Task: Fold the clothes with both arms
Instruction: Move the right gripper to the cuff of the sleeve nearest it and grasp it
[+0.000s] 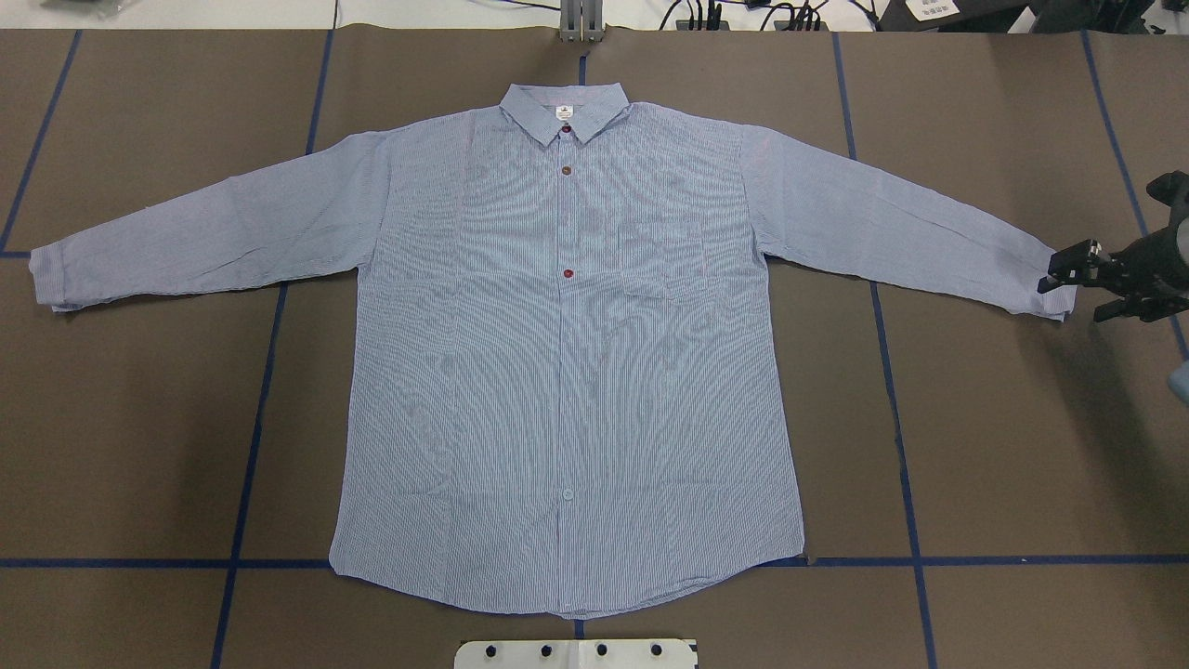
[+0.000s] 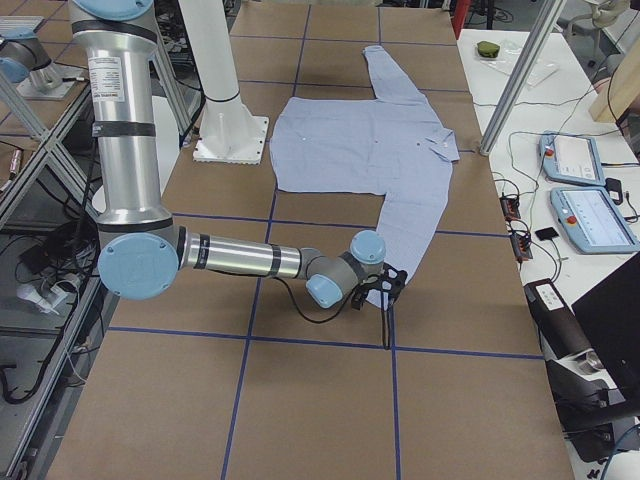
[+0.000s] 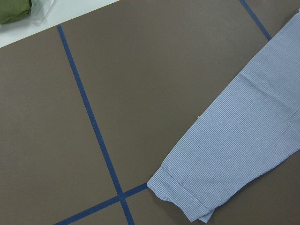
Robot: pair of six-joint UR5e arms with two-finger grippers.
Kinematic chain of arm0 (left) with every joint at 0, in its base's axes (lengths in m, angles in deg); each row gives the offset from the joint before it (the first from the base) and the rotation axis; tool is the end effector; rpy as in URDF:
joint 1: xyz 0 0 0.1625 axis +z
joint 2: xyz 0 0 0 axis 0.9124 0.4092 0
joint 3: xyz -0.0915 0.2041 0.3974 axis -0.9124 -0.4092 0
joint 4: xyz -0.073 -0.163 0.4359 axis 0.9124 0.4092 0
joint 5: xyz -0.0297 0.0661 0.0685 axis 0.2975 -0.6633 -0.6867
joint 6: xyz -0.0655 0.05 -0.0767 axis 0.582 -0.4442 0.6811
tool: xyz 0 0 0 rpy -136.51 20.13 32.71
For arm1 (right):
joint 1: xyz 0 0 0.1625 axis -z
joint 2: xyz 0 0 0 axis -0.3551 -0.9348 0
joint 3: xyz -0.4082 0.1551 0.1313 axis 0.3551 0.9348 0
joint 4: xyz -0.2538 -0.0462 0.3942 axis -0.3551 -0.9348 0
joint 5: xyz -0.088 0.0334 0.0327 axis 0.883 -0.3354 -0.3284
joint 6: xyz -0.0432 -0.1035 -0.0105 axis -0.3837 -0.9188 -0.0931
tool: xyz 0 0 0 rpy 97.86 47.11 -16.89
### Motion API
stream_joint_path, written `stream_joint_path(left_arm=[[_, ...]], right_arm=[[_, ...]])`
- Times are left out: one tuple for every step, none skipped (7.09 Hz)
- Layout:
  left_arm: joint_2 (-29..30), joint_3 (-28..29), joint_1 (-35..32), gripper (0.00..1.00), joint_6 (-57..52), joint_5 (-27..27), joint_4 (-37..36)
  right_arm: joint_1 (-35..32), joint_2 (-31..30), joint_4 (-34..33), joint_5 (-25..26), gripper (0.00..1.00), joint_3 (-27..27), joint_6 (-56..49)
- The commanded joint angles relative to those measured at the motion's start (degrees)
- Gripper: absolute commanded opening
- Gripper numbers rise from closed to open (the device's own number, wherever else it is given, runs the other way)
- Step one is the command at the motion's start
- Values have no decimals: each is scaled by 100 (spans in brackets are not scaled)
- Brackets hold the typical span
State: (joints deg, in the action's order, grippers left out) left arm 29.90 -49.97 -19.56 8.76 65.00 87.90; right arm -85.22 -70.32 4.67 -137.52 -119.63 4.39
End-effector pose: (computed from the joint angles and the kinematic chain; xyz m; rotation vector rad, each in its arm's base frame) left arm -0.0076 -0.5835 0.5952 0.4784 0.7834 0.2693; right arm -0.2049 -0.5627 0.7194 -0.1056 -0.9149 0.4381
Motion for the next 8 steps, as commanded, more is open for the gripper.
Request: stream_joint_path(left_arm=[[0,2,6,100,4,0,9],[0,-6,-3,100,4,0,9],[0,-24,-3,100,4,0,9],[-9,-41,-3,100,13,0,9],[-9,-50,-3,100,13,9,9],[-9,-50,-3,100,13,35,9],[-17,-42,-3,100,13,35,9],[-18,-50,-3,100,13,35,9]], right_arm=[[25,-4,-1,3,64,4,1],[25,-12,-1,3,44,13,1],[25,-47,7,-6,17,13,1],[17,-48,7,-14,0,-13,1],[17,-48,16,-14,0,-57,9],[-1,-56,-1,-58,0,-414,10],[-27,-48,-54,-32,0,-775,18],[-36,57,-150,-23,0,-1092,27]])
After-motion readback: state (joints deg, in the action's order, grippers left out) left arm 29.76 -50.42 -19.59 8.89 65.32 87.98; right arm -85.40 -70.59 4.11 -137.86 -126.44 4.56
